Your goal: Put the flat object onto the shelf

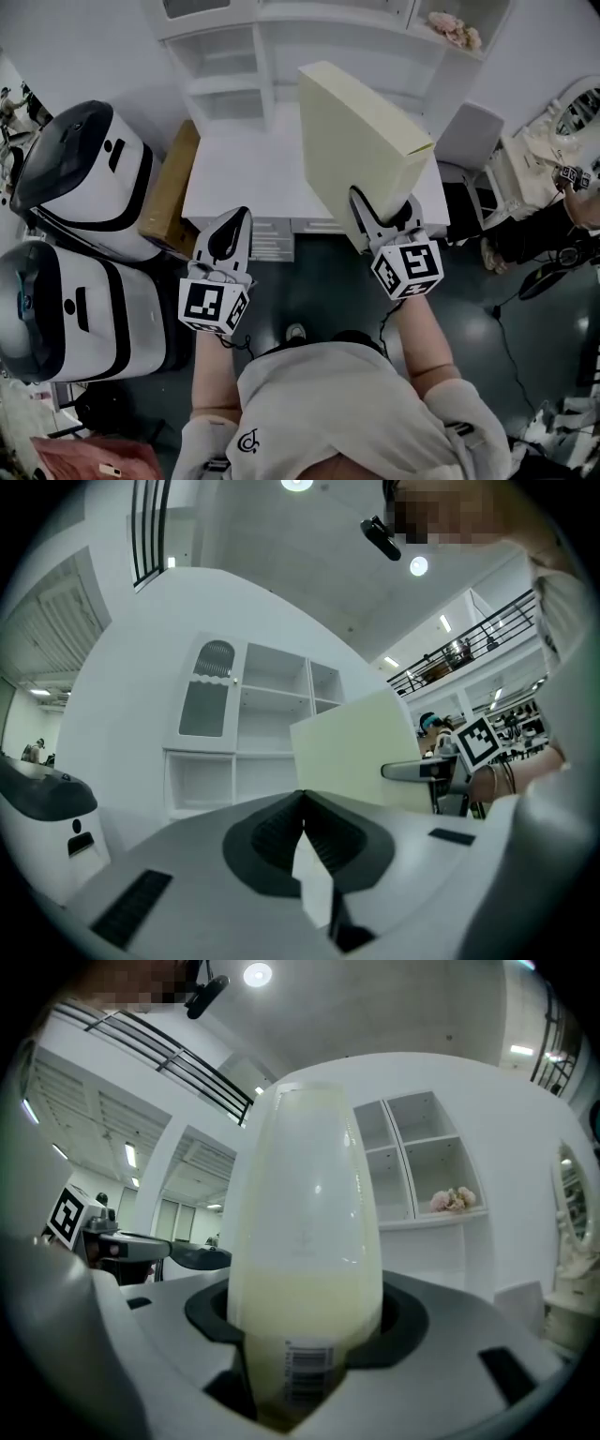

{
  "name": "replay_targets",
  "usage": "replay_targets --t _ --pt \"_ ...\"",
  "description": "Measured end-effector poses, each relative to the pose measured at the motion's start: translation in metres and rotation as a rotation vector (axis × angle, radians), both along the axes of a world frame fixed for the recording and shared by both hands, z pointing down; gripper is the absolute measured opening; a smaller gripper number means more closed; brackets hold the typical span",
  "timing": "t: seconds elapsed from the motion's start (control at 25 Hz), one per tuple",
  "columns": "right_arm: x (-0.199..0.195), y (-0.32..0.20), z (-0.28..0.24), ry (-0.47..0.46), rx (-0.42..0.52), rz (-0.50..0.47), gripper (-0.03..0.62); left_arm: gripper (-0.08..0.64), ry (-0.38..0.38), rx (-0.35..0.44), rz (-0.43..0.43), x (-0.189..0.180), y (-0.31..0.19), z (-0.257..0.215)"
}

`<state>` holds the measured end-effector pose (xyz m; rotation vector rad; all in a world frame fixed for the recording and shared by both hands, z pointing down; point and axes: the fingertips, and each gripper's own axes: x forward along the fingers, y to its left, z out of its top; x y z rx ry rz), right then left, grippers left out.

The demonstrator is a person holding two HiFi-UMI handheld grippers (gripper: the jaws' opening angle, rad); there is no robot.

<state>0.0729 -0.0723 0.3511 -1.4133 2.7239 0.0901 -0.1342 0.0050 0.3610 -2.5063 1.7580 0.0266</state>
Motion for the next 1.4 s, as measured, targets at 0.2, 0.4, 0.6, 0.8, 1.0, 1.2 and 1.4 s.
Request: replay_targets --t 0.2,0.4,0.6,0.8,1.0,1.2,1.4 --pt "-0.008 -0.028 -0.023 0.059 0.048 0.058 0.270 0.011 -0.066 0.031 0.031 -0.009 -0.034 -0.010" --pt "-0.011 -0.065 -0.054 0.099 0.108 0.101 0.272 0.011 -0.110 0.078 0.048 -0.006 -0.067 -0.023" --pt "-0.016 -0.107 -0.084 0.204 0.200 0.147 0.272 0.011 -0.107 0.109 0.037 -0.013 -0.100 -0.032" --pt "-0.026 -0.154 -0.124 0.365 0.309 0.186 0.275 0.011 -0.067 0.128 -0.009 -0.028 -0.135 -0.040" --pt "-0.033 -0.197 -0.160 0.531 0.372 0.213 0.275 0.011 -0.068 0.121 -0.026 -0.029 -0.162 -0.037" --pt "-0.043 -0.232 -0.187 0.717 0.416 0.236 0.276 0.011 -0.089 0.115 -0.036 -0.029 -0.179 -0.037" --pt "-0.056 -0.264 -0.200 0.934 0.493 0.267 0.278 0.011 -0.088 0.112 -0.060 -0.031 -0.192 -0.035"
